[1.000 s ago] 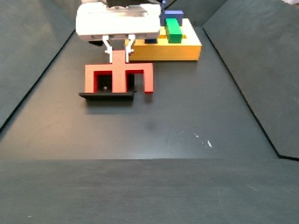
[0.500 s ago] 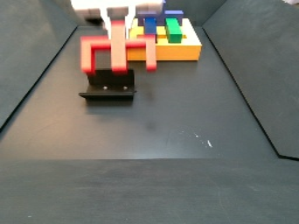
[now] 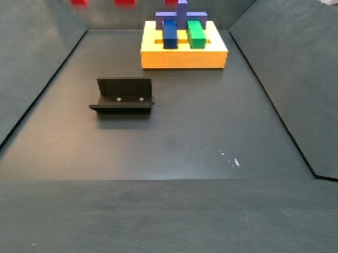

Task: Pick up the red object. Move up. Place the red object on the fixture. Regrasp the red object. Move to above the board. Insert the red object.
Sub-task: Move to above the board.

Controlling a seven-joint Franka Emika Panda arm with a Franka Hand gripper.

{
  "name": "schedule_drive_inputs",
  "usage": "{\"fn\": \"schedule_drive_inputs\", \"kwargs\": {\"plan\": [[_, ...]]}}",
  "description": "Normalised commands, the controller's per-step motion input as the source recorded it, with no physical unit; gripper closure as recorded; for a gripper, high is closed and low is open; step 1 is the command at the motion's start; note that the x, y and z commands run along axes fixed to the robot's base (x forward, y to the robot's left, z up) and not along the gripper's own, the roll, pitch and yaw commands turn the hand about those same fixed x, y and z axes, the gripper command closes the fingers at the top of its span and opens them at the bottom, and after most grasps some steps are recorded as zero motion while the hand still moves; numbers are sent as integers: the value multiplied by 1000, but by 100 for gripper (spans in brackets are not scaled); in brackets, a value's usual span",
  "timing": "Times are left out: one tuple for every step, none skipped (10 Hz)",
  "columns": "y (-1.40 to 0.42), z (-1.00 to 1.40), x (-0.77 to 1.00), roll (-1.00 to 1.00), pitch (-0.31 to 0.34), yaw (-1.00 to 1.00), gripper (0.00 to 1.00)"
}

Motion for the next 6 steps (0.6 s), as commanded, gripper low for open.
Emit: {"fn": "schedule_drive_inputs", "kwargs": {"plan": [[8,246,34,12,86,7,100],[-1400,287,-762,-1000,53,-5,100],[-1400,306,-783,-1000,43,-1,100],[-1400,310,-835,-1000,35,5,100],[-1400,288,-839,-1000,33,10,100],[-1400,295,-844,-1000,27,9,100]]}}
